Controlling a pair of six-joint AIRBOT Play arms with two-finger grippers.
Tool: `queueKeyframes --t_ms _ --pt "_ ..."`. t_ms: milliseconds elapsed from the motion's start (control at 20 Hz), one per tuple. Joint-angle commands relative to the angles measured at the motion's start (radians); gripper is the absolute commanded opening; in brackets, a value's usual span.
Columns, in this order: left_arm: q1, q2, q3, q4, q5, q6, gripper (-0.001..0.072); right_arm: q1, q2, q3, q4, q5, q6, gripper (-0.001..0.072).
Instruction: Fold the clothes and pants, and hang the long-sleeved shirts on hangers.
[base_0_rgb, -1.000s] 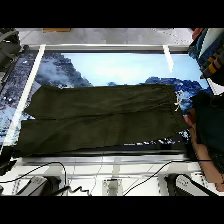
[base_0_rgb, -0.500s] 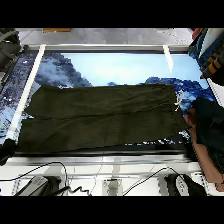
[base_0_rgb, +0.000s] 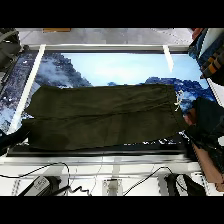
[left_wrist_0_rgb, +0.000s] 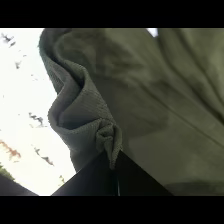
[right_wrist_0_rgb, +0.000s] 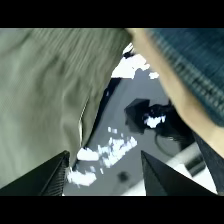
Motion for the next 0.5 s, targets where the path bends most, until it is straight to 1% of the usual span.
queueKeyframes --t_ms 0,50,200,250,300,350,400,450 --pt "-0.045 0.0 0.002 -0.003 0.044 0.003 0.0023 -0.027 -0.145 -0.017 0.088 -0.132 0.062 0.0621" --pt "-0.045 0.0 0.002 -0.003 0.044 0.003 0.0023 -0.027 -0.2 -0.016 0.134 -0.161 0.035 0.0625" --pt "-0.045 0.0 0.008 -0.004 0.043 0.003 0.0022 -0.026 -0.34 -0.015 0.335 -0.223 -0.175 0.0619" --pt "-0.045 0.001 0.014 -0.012 0.043 0.003 0.0022 -0.026 -0.371 -0.015 0.384 -0.243 -0.228 0.0596" --pt "-0.045 0.003 0.022 -0.027 0.043 0.003 0.0022 -0.025 -0.389 -0.015 0.413 -0.265 -0.27 0.0526" --pt "-0.045 0.007 0.028 -0.05 0.043 0.003 0.0023 -0.025 -0.397 -0.015 0.426 -0.298 -0.309 0.0511" --pt "-0.045 0.01 0.038 -0.073 0.043 0.003 0.0022 -0.026 -0.397 -0.015 0.425 -0.333 -0.325 0.051" --pt "-0.045 0.01 0.049 -0.087 0.043 0.003 0.0022 -0.025 -0.397 -0.015 0.425 -0.376 -0.341 0.0472"
